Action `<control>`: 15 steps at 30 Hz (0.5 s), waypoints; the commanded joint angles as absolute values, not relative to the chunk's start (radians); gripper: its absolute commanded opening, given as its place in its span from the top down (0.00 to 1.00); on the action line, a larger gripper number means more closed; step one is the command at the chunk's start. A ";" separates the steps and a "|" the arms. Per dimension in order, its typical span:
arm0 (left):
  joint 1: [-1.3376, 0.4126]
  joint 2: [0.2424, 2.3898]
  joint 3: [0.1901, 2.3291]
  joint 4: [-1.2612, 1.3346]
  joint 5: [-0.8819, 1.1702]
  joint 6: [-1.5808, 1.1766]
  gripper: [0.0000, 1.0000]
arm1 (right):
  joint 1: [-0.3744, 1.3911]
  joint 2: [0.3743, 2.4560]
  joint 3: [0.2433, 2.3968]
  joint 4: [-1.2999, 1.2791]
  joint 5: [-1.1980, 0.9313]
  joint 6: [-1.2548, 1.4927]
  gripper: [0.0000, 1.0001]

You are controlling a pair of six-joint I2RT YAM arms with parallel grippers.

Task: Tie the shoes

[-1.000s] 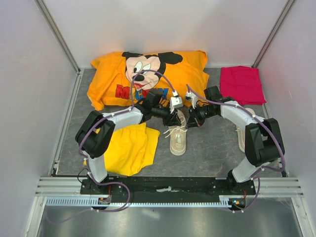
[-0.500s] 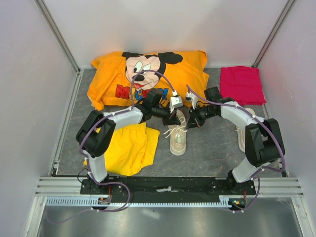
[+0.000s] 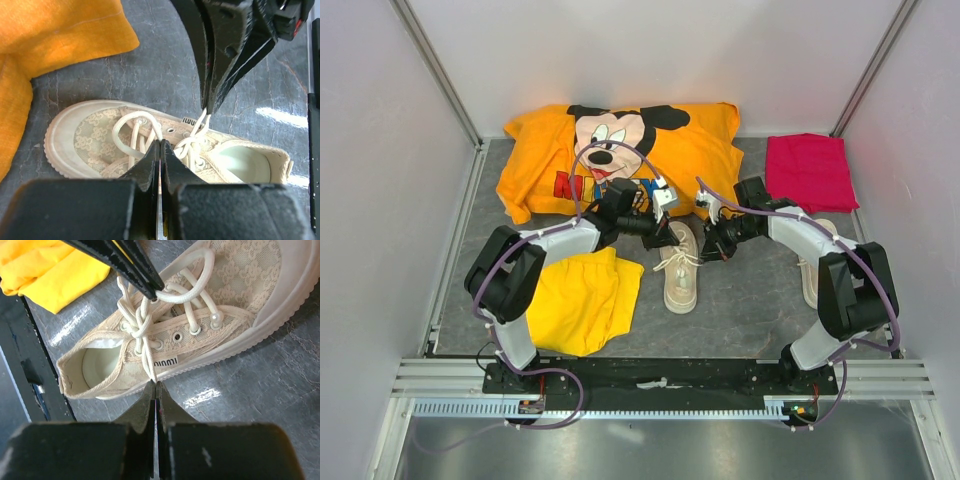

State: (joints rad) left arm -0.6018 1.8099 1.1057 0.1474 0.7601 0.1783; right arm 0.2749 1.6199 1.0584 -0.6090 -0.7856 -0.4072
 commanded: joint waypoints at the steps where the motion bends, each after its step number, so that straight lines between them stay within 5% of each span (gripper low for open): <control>1: -0.578 1.753 1.091 0.218 0.696 0.172 0.98 | 0.271 1.578 1.051 -0.672 -0.746 -0.477 1.00; 15: -0.543 1.740 1.066 0.213 0.627 0.192 0.98 | 0.276 1.577 1.039 -0.745 -0.749 -0.574 1.00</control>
State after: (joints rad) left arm -0.5869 1.8015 1.0657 0.1596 0.7330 0.1768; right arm 0.2790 1.6104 1.0576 -0.6655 -0.7639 -0.5114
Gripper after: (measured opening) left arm 0.022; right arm 0.007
